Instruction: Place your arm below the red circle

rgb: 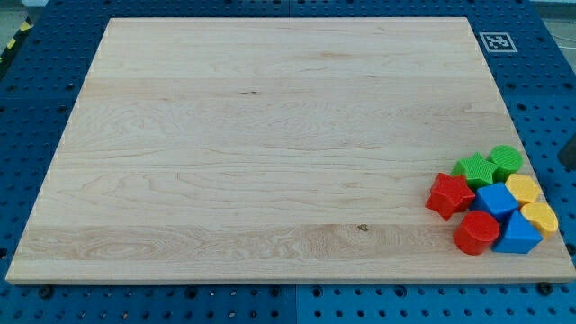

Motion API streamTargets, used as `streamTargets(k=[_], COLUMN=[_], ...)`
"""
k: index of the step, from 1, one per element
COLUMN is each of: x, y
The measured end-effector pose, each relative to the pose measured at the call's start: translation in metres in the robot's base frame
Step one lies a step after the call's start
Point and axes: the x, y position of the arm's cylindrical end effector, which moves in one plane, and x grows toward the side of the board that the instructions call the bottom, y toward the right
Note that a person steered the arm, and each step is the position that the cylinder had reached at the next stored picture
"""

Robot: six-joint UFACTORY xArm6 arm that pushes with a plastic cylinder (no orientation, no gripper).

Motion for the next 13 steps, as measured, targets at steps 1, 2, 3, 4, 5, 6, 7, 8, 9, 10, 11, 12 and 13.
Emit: streamTargets(k=[1,2,3,4,5,6,7,8,9,10,11,12,13], x=[0.024,0.033,0.082,0.123,0.131,0.132,0.132,0.133,0.132,0.122,0.122,0.118,0.113], y=[0.0,-0.001,-0.002,-0.002,-0.017,-0.038,-0.065,-0.09,-0.119,-0.131,-0.143,-0.141,-0.14])
